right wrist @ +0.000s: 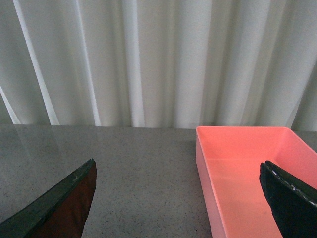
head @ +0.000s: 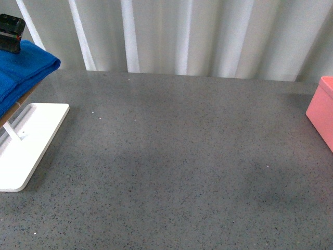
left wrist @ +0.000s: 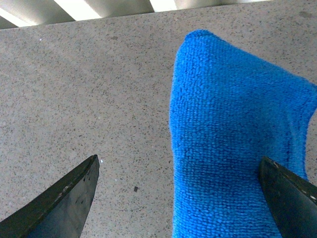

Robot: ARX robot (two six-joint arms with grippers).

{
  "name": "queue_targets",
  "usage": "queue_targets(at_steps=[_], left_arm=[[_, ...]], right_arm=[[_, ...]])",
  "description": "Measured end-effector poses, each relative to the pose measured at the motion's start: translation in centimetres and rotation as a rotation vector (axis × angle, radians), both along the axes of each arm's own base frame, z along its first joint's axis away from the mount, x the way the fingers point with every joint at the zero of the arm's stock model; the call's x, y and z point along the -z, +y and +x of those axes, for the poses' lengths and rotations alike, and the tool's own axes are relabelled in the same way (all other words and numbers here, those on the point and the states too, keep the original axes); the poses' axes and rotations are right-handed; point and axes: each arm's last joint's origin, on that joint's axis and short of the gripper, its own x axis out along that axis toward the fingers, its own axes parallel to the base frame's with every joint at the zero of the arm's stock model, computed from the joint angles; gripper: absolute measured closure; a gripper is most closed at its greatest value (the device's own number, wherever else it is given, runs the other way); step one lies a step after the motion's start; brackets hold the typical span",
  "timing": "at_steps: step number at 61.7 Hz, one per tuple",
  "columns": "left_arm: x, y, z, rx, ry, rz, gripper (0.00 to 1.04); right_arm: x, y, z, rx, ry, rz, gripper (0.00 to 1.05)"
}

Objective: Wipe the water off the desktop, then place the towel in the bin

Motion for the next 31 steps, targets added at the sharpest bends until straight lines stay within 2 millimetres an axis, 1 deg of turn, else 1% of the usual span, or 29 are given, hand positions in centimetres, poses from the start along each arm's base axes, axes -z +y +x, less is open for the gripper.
queue_targets(at_steps=[17, 27, 31], left_arm=[[0.4, -0.2, -0.2, 0.002, 0.022, -0.036, 0.07], [1.8, -0.7, -0.8, 0.004, 0.072, -0.055, 0.07], [2.0, -0.8, -0.9, 0.006, 0.078, -0.061, 0.07]], right_arm=[[0.0, 0.0, 0.0, 0.0, 0.0, 0.0, 0.07], [0.0, 0.0, 0.0, 0.0, 0.0, 0.0, 0.07], [0.0, 0.0, 0.0, 0.0, 0.0, 0.0, 0.07]])
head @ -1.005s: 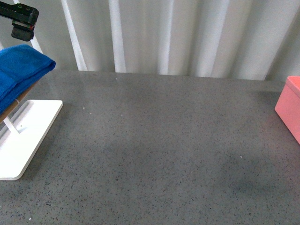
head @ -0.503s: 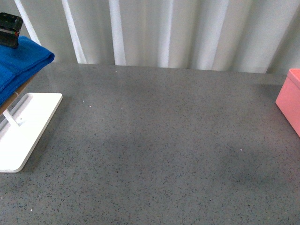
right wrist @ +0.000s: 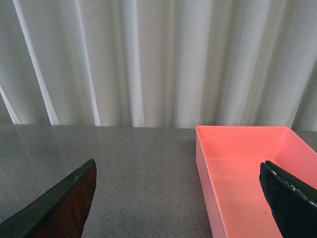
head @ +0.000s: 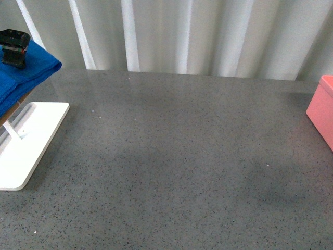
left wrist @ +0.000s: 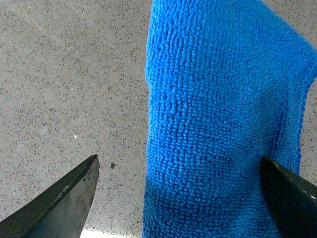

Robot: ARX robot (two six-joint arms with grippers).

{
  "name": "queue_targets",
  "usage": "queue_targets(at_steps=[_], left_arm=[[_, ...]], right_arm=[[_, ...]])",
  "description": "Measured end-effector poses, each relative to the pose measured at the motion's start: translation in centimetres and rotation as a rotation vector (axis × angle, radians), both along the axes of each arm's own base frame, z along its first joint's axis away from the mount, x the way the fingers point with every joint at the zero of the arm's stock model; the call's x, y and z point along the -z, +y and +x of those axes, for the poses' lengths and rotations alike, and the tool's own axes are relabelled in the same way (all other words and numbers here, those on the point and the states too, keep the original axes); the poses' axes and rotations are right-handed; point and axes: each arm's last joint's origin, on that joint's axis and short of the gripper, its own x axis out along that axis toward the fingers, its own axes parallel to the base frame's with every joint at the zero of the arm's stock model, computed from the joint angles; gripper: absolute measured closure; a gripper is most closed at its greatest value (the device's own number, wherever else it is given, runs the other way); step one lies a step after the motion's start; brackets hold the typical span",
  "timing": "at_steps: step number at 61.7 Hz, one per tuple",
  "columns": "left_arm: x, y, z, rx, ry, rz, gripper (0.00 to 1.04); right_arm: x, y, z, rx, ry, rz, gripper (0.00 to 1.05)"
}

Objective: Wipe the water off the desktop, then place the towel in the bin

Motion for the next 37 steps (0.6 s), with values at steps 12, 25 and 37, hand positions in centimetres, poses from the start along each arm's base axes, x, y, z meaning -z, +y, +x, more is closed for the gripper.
queue_targets(at_steps=[12, 25, 37], left_arm=[[0.09, -0.24, 0.04, -0.006, -0.006, 0.008, 0.26], [0.28, -0.61, 0.02, -0.001, -0.004, 0.001, 0.62], [-0.13, -0.71, -0.01, 0.004, -0.017, 0.001, 0.94]], right_arm=[[0.0, 0.0, 0.0, 0.0, 0.0, 0.0, 0.07], [0.0, 0.0, 0.0, 0.0, 0.0, 0.0, 0.07], [0.0, 0.0, 0.0, 0.0, 0.0, 0.0, 0.07]])
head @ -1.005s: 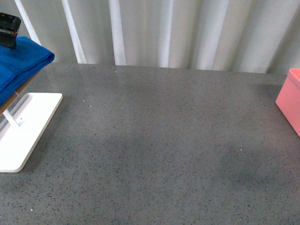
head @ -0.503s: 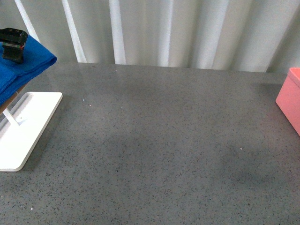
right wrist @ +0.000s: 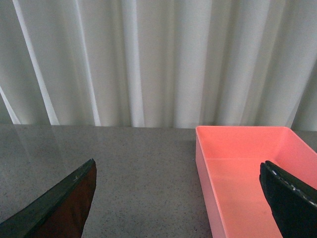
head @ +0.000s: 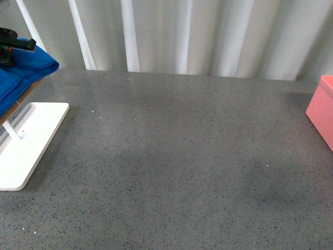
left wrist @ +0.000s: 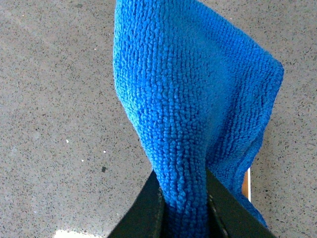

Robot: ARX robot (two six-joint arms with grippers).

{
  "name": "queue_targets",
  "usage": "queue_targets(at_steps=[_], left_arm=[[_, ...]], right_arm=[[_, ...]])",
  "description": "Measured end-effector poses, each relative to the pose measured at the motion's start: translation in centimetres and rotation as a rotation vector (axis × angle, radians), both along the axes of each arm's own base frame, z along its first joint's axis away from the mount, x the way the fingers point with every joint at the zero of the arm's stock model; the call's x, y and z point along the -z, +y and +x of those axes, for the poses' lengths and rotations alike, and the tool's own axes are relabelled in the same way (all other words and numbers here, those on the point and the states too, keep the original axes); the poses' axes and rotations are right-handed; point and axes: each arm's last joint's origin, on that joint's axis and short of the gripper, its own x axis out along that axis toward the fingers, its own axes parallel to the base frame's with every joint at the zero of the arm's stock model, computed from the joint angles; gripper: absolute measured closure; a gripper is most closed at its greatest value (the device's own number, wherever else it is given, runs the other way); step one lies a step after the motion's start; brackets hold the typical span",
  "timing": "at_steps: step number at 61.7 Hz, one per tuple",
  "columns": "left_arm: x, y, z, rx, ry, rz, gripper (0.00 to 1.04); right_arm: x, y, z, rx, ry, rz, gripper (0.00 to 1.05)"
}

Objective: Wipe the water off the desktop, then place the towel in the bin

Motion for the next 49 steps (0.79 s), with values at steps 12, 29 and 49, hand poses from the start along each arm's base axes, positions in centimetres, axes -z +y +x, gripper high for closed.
queue_targets(at_steps=[12, 29, 49], left_arm=[[-0.7, 0.1, -0.2, 0.0, -0.015, 0.005, 1.0], [-5.0, -0.3, -0.9, 0.027, -0.094, -0.02, 1.0], [-14.3, -6.3, -3.8, 0.248, -0.395, -0.214, 1.0]], right_arm=[[0.0, 0.0, 0.0, 0.0, 0.0, 0.0, 0.07], [0.0, 0.0, 0.0, 0.0, 0.0, 0.0, 0.07], [0.0, 0.0, 0.0, 0.0, 0.0, 0.0, 0.07]])
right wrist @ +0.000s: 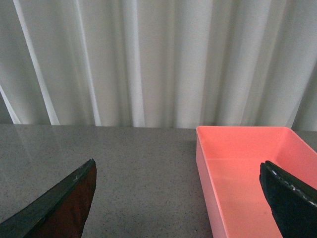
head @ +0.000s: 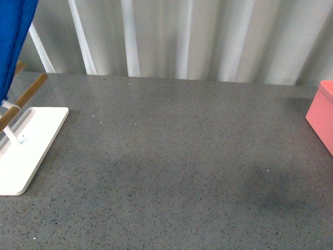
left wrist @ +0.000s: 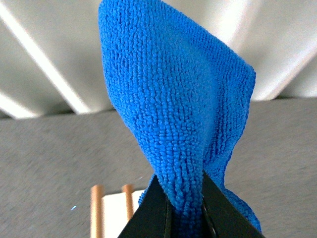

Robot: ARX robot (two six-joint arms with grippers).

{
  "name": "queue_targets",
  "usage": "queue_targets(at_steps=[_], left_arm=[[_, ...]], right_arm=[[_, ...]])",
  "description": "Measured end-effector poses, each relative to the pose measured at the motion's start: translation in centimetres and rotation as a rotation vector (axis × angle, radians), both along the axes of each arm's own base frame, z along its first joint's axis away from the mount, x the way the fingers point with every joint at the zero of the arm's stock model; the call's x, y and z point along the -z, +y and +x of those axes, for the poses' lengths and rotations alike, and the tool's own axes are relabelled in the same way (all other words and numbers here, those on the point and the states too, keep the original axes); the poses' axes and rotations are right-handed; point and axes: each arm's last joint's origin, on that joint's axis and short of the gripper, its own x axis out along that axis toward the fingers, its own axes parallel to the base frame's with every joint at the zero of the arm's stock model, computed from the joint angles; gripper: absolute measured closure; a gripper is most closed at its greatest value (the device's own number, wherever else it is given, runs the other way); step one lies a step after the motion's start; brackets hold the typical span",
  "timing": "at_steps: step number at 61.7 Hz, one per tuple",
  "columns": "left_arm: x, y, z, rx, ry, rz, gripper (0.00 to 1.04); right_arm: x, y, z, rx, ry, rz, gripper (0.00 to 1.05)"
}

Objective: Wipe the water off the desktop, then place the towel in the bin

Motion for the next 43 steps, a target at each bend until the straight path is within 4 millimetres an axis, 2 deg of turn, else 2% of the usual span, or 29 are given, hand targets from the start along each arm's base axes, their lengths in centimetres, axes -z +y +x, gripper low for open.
queue_targets(at_steps=[7, 15, 24, 29, 38, 43], left_arm=[[-2.0, -3.9, -1.8, 0.16, -0.109, -0.11, 1.0], [-2.4, -8.5, -3.7, 0.314, -0.164, -0.24, 1.0], [-0.3, -13.3, -5.4, 0.433, -0.155, -0.36, 1.0], [1.5, -16.3, -6.6, 0.511, -0.136, -0.427, 1.0], [3.1, -20.0, -7.5, 0.594, -0.122, -0.532, 1.0], [3.8, -21.4, -7.5, 0.616, -0.114, -0.579, 1.0]], right_arm=[[0.0, 0.0, 0.0, 0.0, 0.0, 0.0, 0.07], [0.0, 0.0, 0.0, 0.0, 0.0, 0.0, 0.07], [0.0, 0.0, 0.0, 0.0, 0.0, 0.0, 0.07], [0.0, 0.0, 0.0, 0.0, 0.0, 0.0, 0.07], [0.0, 0.0, 0.0, 0.0, 0.0, 0.0, 0.07], [0.0, 0.0, 0.0, 0.0, 0.0, 0.0, 0.07]])
